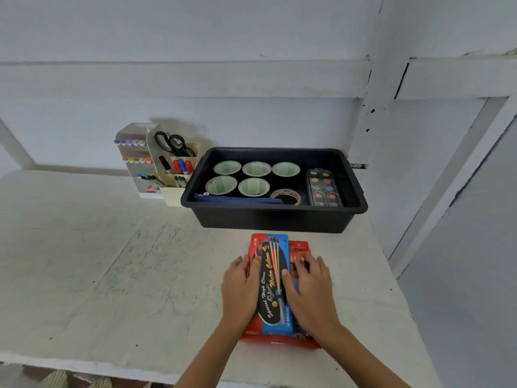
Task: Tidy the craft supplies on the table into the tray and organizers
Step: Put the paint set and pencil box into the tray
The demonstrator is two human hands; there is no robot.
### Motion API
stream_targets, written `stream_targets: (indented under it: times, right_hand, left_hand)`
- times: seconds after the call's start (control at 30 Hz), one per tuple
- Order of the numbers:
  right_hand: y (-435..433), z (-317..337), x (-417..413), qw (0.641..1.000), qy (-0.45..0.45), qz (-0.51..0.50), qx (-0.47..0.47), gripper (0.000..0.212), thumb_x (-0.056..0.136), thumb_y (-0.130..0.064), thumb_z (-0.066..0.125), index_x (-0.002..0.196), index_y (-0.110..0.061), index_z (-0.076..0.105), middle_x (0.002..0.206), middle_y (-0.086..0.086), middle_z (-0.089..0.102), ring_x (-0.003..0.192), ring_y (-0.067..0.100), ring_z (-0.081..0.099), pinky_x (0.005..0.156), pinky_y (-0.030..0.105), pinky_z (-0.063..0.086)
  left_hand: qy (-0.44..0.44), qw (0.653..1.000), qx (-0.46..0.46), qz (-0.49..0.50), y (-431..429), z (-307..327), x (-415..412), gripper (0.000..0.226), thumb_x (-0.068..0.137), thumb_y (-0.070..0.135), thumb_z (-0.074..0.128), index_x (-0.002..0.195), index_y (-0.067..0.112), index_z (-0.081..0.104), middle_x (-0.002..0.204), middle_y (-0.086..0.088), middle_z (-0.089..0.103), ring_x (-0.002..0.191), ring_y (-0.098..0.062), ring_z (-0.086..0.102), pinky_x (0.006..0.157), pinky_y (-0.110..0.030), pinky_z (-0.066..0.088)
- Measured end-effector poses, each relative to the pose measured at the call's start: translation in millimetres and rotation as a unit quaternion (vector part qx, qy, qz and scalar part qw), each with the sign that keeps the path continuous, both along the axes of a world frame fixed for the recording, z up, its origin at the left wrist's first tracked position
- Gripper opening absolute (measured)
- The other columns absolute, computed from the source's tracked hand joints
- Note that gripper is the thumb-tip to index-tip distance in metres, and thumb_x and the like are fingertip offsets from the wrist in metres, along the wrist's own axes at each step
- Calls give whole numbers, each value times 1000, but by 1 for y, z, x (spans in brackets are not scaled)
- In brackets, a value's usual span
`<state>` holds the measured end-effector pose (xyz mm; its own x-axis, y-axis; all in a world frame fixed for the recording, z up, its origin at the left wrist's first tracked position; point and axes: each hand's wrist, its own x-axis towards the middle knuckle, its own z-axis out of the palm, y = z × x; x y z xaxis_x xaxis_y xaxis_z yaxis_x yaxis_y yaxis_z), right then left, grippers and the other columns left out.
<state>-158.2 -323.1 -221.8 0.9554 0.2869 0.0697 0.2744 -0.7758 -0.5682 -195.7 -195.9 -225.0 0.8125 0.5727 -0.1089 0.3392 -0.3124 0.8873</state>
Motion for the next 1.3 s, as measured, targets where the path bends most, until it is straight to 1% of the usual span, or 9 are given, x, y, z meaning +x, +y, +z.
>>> stream_targets:
  times: [0.1,0.2,0.27,0.4,0.67,0.97,1.07,1.17,1.3]
  right_hand:
    - [7,-6,-7,1000,11,13,24,65,89,-57,22,144,-22,33,153,-2,21,145,15,0,111,26,-12]
    - [12,-3,-12,985,33,-5,169,56,93,-45,44,143,-20,34,148,-5,29,140,10,22,115,27,23]
    - [12,5,-13,965,46,2,259,53,91,-39,48,139,-21,38,135,-10,38,123,5,43,92,10,45]
    - [15,30,-4,930,7,33,365,34,90,-38,45,123,-34,44,110,-7,54,103,6,58,76,13,52]
    - [12,93,97,898,-12,9,439,40,93,-25,55,131,-20,44,110,-4,62,92,3,66,70,21,56]
    - [-13,100,213,929,-109,-97,340,41,92,-21,57,131,-13,50,115,8,57,96,12,61,69,10,48]
    - [-21,87,234,947,-93,-103,290,38,92,-18,57,128,-7,53,114,12,62,93,14,61,73,17,50]
    - [-21,75,249,971,-86,-100,202,34,95,-15,51,127,-2,52,116,14,60,93,13,57,68,11,43]
    - [-14,65,256,995,-64,-71,34,45,95,-16,50,136,-2,38,125,15,47,105,19,53,85,24,48]
  left_hand:
    - [-38,999,-35,5,-8,3,-5,46,94,43,46,131,17,52,132,-6,56,114,-18,58,98,-43,48]
    - [-92,991,-92,37,-12,9,-10,51,92,35,53,140,20,44,144,1,43,126,-17,49,98,-38,49]
    - [-147,980,-126,51,-16,16,-13,51,89,36,54,138,25,45,137,4,51,115,-15,58,85,-31,56]
    - [-234,956,-164,62,-25,40,-3,32,92,29,54,122,40,53,109,8,65,99,-7,65,78,-26,57]
    - [-264,944,-195,-42,-12,96,101,36,97,33,47,133,33,47,115,-3,62,104,-17,64,87,-41,54]
    - [-221,966,-125,-49,-40,105,228,39,97,21,48,136,22,46,110,-5,49,91,-11,59,81,-26,52]
    - [-172,972,-142,-75,-41,89,254,38,97,20,48,135,18,47,116,-11,57,98,-18,63,89,-39,53]
    - [-126,981,-120,-86,-40,73,270,37,98,19,46,134,15,48,118,-10,55,103,-22,61,92,-43,51]
    - [-96,988,-87,-86,-40,62,277,33,98,11,45,129,4,52,107,0,55,98,-17,58,85,-31,48]
